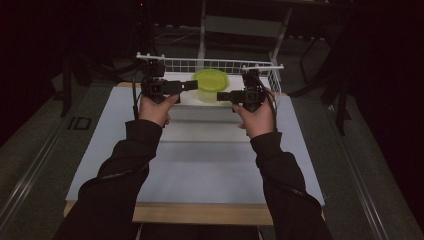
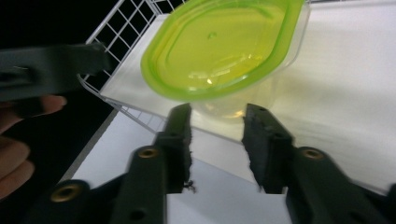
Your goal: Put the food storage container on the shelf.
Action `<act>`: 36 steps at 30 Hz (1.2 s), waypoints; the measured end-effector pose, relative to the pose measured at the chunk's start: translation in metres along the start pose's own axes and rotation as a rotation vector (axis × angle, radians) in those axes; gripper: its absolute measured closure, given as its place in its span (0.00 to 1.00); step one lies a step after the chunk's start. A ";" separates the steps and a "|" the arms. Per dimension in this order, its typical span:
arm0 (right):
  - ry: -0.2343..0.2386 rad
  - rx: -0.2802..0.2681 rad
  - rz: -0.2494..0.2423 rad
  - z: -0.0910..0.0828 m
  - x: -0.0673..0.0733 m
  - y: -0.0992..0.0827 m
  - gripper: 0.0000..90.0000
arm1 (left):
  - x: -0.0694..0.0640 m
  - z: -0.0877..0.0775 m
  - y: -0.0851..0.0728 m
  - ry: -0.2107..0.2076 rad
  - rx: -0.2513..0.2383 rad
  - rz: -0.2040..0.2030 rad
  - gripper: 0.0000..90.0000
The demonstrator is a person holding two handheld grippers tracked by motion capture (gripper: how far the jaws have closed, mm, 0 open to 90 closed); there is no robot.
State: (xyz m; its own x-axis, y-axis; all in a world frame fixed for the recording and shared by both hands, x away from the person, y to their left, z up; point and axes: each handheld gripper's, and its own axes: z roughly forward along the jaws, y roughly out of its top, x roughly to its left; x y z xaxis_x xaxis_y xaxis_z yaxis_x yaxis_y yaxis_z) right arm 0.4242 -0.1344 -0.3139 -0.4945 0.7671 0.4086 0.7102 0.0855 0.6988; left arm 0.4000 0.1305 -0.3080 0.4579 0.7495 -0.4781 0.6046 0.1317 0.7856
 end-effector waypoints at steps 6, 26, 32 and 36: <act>-0.018 0.034 -0.004 0.015 0.002 -0.012 1.00 | -0.004 -0.007 -0.028 0.000 -0.054 0.091 0.19; -0.035 0.033 0.009 0.046 0.005 -0.002 0.93 | 0.005 0.001 -0.079 -0.007 -0.001 0.169 0.15; 0.014 0.030 -0.019 0.036 0.014 -0.011 0.87 | 0.005 -0.002 -0.087 -0.023 0.003 0.178 0.07; 0.034 0.027 -0.065 0.027 0.021 -0.020 0.78 | 0.006 -0.008 -0.091 -0.057 -0.007 0.184 0.03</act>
State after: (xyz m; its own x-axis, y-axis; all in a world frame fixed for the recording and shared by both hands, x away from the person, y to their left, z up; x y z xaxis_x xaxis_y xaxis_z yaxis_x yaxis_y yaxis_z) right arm 0.4132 -0.1029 -0.3352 -0.5561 0.7377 0.3828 0.6892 0.1519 0.7085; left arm 0.3424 0.1285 -0.3798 0.5964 0.7236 -0.3474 0.5028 0.0005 0.8644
